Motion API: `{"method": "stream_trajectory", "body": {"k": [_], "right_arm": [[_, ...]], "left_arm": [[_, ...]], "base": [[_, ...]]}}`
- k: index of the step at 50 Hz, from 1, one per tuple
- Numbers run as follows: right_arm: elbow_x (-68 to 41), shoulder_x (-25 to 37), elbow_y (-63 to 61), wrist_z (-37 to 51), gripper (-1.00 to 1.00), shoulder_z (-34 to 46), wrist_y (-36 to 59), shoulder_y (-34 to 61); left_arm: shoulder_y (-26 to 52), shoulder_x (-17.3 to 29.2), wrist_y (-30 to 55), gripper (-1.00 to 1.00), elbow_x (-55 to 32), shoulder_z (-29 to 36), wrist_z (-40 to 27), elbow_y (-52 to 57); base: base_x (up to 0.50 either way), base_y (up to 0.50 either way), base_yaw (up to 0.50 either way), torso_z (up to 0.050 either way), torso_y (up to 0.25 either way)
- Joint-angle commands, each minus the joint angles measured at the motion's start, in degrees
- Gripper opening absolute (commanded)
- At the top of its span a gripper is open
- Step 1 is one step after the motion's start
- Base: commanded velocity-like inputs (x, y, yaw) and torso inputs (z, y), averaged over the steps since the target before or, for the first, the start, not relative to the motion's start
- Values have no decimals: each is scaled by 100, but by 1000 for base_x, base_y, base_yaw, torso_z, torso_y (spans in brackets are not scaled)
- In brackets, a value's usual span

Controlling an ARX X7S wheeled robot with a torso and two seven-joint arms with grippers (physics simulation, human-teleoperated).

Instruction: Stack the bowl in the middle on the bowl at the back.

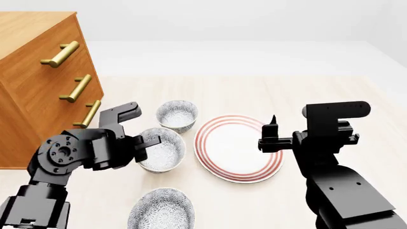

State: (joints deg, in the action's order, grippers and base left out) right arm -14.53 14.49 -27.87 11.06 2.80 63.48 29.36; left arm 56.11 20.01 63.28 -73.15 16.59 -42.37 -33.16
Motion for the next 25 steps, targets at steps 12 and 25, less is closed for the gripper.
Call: {"method": "stream_trajectory", "body": {"k": [12,25], "right_arm": [[-124,-32,-575,139,100,-36,323,-64],[-200,-93,-976,248,100,-90,472,-150]], "left_arm": [[-755,443,972,-100,-2511,-1330,-2318,2030],[-1027,926,736,-100,-5052,-1564,-4195,3276]], "base": [[0,0,0,0,0],[0,0,0,0,1]]}}
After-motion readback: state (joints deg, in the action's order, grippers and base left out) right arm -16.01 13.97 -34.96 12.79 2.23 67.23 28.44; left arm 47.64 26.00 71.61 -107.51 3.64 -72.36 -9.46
